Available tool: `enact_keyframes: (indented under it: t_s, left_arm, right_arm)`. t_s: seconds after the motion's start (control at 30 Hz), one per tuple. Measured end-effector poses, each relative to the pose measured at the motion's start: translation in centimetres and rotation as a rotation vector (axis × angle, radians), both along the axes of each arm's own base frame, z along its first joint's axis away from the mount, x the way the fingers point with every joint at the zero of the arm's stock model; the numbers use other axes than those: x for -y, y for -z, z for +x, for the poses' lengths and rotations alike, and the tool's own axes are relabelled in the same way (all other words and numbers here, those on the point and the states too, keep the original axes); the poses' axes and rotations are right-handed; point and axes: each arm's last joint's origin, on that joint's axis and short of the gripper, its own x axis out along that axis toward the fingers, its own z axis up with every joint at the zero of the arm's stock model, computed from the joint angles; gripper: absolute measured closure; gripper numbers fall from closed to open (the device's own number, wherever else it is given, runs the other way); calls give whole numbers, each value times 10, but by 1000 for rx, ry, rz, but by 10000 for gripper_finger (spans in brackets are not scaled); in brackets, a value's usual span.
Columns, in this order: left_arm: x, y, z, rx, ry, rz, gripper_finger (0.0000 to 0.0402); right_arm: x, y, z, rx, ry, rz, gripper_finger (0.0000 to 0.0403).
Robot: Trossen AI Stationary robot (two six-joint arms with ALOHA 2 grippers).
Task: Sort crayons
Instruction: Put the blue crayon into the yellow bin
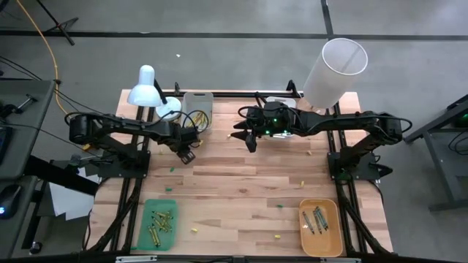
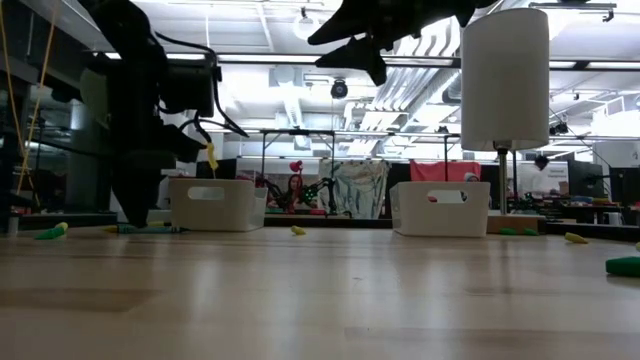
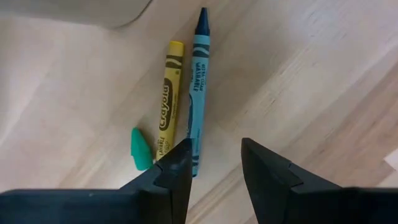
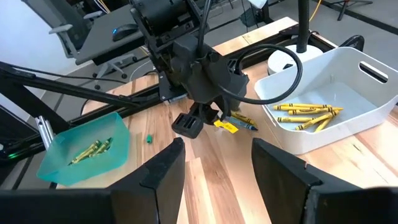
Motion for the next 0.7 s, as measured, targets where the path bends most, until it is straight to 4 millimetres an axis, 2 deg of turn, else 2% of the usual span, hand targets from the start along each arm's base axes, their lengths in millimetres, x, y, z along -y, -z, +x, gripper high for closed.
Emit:
enact_keyframes:
  t_s: [0.43,0.7]
  left_arm:
    - [-7,0,-1,-15,49,41,275]
    - [-11,0,-2,-4,58,-3,275]
  right_arm:
    - [0,0,0,0,0,1,226]
    - [0,0,0,0,0,2,226]
